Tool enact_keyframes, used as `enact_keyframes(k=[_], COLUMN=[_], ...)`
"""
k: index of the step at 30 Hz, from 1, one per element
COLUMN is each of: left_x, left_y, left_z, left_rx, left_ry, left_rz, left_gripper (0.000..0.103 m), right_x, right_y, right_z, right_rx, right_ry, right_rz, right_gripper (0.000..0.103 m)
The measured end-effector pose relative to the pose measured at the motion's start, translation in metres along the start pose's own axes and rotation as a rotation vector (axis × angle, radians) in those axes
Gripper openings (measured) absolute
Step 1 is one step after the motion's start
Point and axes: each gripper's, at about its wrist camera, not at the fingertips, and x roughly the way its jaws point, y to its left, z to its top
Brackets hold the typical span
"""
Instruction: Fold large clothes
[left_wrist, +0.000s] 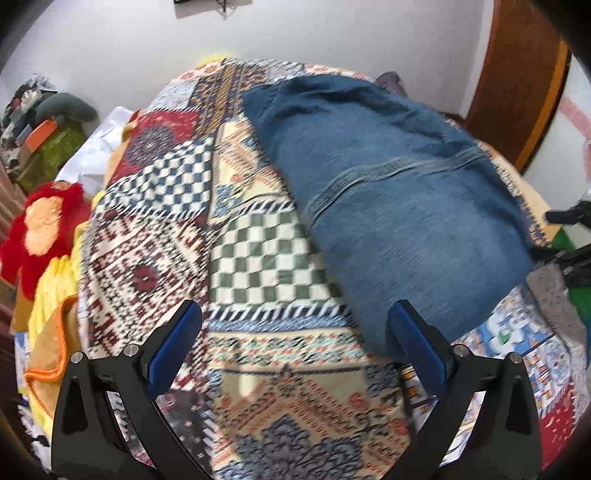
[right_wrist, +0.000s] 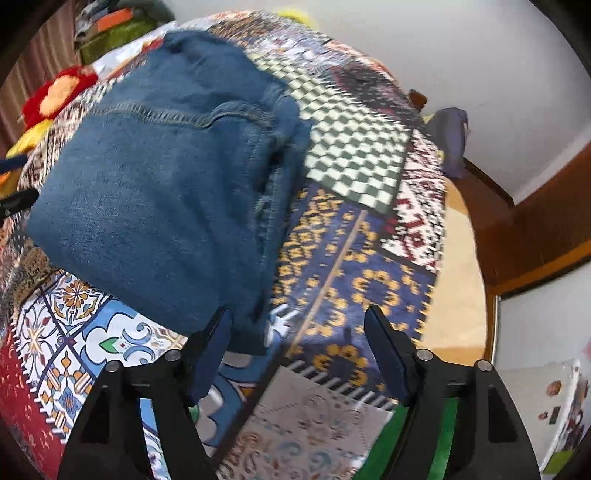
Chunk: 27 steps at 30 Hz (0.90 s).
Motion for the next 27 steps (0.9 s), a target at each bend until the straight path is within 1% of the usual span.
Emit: enact_keyframes(k=[1,3,6,10,14,16,18,20,22,24,27], left_x=[0.0,-0.002,-0.009,-0.022,-0.024,-0.016,-0.003,0.017,0.041,0.066,0.094], left_y=[0.002,0.006,0.012,0.014,0.01,0.008,0.01,0.015,0.02,0.029,0.039], left_z=[-0.001,-0.001,0.004,0.024,0.057,0.077,0.1,0.128,0.151,0.168,0.178], left_rx=[0.012,0.024,0.018,0.022,0.041,0.038,0.029,0.011,-0.006,-0.037,-0.085], left_ry=[0.006,-0.003,-0.028,-0.088,-0.143,-0.147,-0.147,-0.131,-0.096,-0.062,-0.031], left_rz=[0.025,0.053,0.066,0.065,0.039,0.006,-0.037,-0.04,-0.037,-0.036,-0.051], left_gripper=[0.103,0.103,0.103,0.103,0.103,0.103,0.103,0.103,0.103,0.103,0.103], right_x=[-0.004,-0.015,-0.032,-0.043,-0.038,-0.027,-0.014,0.0,0.015,0.035,0.065], right_y=[-0.005,-0.014,-0.021,-0.022,-0.013,-0.008,-0.002,0.003,0.005,0.005,-0.001], right_z=[0.001,0.004,0.017,0.046,0.076,0.094,0.114,0.133,0.152,0.169,0.188], right_rx=[0.013,0.038,0.064,0.097,0.108,0.117,0.152,0.183,0.2,0.227,0.261], right_ry=[-0.005,-0.032,-0.09,-0.153,-0.175,-0.164,-0.136,-0.117,-0.096,-0.063,-0.018], right_rz=[0.013,0.015,0.021,0.117,0.204,0.25,0.316,0.385,0.459,0.486,0.459], right_gripper=[0.071,0.071,0.072,0.072,0.072,0.073,0.073,0.073,0.073,0.073,0.073])
